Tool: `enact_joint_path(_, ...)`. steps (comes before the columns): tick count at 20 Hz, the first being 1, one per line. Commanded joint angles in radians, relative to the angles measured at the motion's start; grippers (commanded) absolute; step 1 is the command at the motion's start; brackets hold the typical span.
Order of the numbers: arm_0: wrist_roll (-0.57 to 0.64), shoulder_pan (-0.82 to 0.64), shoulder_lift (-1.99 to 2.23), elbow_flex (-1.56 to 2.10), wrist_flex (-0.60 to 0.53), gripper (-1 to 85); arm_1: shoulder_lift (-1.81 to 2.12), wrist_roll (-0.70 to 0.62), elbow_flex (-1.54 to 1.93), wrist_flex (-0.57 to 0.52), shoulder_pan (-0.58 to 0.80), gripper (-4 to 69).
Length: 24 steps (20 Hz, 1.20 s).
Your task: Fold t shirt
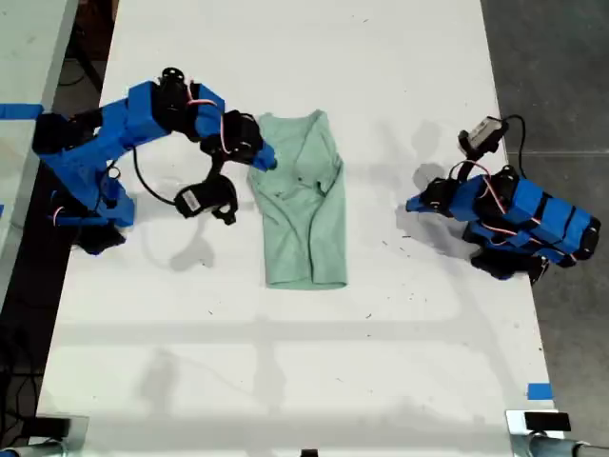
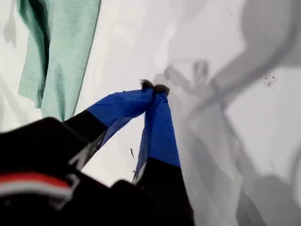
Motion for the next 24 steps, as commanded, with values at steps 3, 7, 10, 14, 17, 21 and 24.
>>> enact_joint_path(3,-0.061,-0.025,0.830,0.965,-0.374,0.0,0.012,-0.021,0.037,-0.002,0.002,-0.5)
enact_joint_path(7,-0.106,0.021,1.264,1.508,-0.572,0.0,0.012,-0.018,0.037,-0.002,0.002,-0.5)
enact_joint_path(10,-0.080,0.014,1.345,1.772,-0.706,0.0,0.012,-0.017,0.037,-0.002,0.002,-0.5)
enact_joint_path(14,-0.051,-0.025,1.529,1.868,-0.627,0.0,0.012,-0.017,0.037,-0.002,0.003,-0.5)
enact_joint_path(17,-0.091,-0.061,1.769,1.931,-0.476,0.0,0.012,-0.018,0.038,-0.005,0.003,-0.5)
enact_joint_path(21,-0.095,-0.057,1.781,1.937,-0.469,0.0,0.012,-0.018,0.038,-0.006,0.003,-0.5)
enact_joint_path(24,-0.095,-0.057,1.781,1.937,-0.468,0.0,0.012,-0.017,0.038,-0.006,0.003,-0.5)
